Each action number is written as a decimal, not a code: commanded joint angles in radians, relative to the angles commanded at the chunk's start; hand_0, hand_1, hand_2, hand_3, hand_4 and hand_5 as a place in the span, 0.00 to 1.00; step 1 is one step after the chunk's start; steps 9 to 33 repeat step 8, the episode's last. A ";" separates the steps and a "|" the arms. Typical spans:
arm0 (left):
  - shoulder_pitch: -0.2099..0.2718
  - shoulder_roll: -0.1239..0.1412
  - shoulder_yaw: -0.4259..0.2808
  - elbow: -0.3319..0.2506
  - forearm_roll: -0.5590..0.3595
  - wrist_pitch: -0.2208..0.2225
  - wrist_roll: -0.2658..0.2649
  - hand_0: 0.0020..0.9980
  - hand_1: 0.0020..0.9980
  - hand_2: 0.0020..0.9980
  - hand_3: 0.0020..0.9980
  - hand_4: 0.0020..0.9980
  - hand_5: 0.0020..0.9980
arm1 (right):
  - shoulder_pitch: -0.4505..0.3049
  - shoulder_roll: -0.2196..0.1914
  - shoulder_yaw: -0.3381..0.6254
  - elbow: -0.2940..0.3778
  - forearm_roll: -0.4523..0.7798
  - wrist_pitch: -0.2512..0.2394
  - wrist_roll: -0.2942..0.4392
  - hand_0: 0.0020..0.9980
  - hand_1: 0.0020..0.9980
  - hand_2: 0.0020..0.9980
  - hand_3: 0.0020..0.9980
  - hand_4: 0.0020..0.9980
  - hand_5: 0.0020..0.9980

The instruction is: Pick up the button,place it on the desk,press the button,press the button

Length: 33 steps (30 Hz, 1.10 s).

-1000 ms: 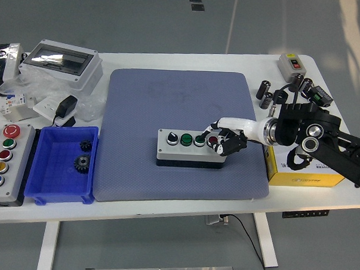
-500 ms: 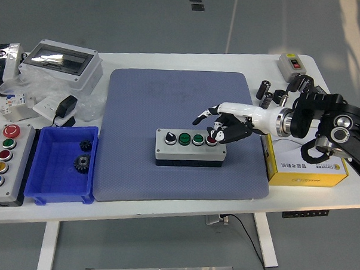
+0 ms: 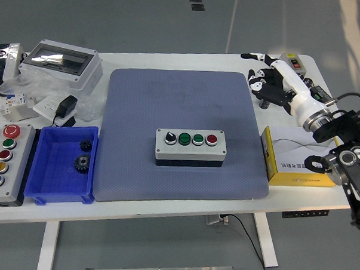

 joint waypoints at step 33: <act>-0.007 0.001 -0.001 0.000 0.006 -0.002 -0.007 0.62 0.52 0.53 0.59 0.59 0.22 | -0.146 0.041 0.027 -0.077 0.220 -0.211 0.250 0.05 0.17 0.37 0.79 0.56 0.26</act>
